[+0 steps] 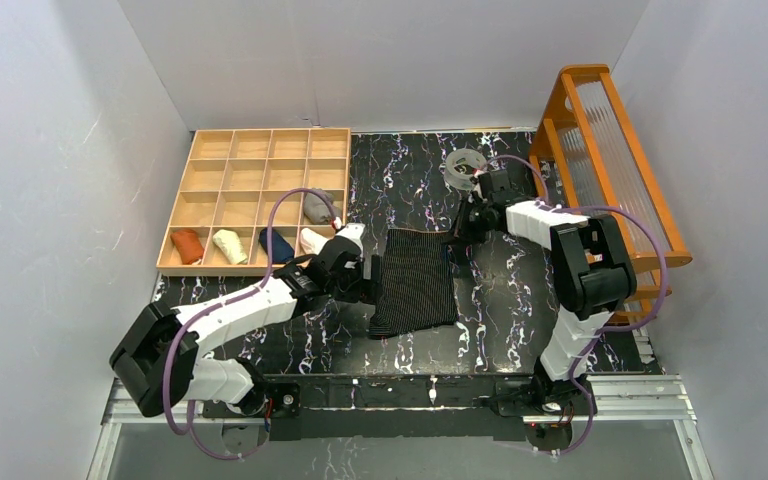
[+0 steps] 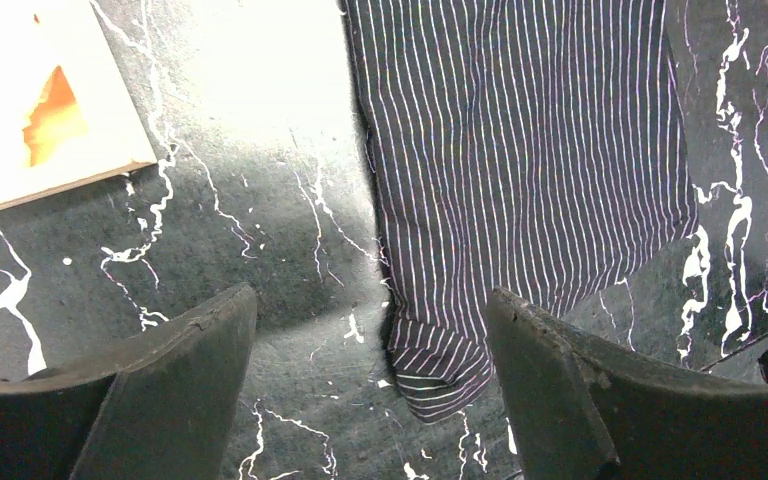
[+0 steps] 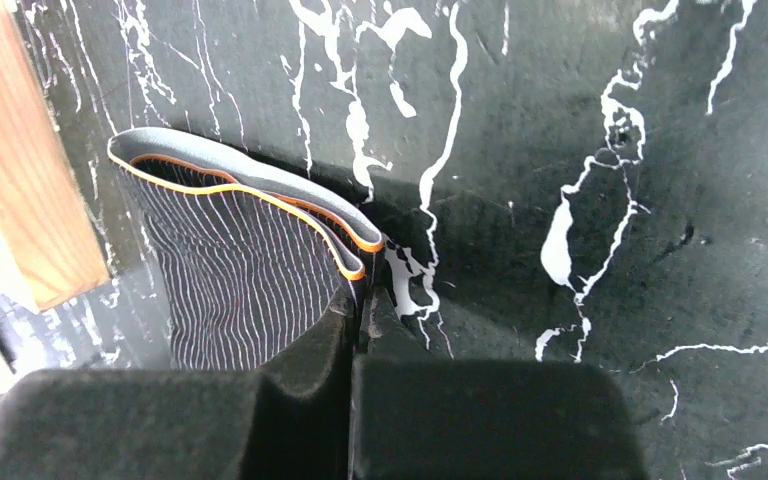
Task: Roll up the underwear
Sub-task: Fold the underwear at the center of the board.
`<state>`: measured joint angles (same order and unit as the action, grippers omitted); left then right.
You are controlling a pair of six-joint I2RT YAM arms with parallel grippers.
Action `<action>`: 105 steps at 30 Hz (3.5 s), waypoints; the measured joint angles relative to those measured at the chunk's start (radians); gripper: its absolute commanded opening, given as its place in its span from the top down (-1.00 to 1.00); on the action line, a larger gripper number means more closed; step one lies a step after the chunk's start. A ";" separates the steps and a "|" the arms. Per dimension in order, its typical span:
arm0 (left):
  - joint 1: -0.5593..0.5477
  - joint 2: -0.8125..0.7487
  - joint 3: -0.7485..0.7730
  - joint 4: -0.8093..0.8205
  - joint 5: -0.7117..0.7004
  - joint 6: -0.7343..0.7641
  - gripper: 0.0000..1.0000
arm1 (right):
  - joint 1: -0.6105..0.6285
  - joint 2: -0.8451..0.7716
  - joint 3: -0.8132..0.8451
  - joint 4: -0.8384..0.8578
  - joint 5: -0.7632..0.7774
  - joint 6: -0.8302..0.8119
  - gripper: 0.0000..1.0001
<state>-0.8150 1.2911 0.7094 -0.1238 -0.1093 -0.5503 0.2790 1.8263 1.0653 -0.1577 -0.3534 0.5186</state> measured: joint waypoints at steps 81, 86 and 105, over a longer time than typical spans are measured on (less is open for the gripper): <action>0.322 -0.416 -0.088 -0.195 -0.203 -0.165 -0.41 | 0.691 0.415 0.841 -0.523 0.666 0.121 0.78; 0.322 -0.416 -0.088 -0.195 -0.203 -0.167 -0.41 | 0.690 0.417 0.843 -0.497 0.650 0.133 0.73; 0.322 -0.395 -0.088 -0.182 -0.162 -0.164 -0.43 | 0.569 0.200 0.567 -0.285 0.313 0.050 -0.09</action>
<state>-0.4927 0.8963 0.6212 -0.3058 -0.2710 -0.7147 0.8478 2.0258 1.6325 -0.4427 -0.0406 0.5690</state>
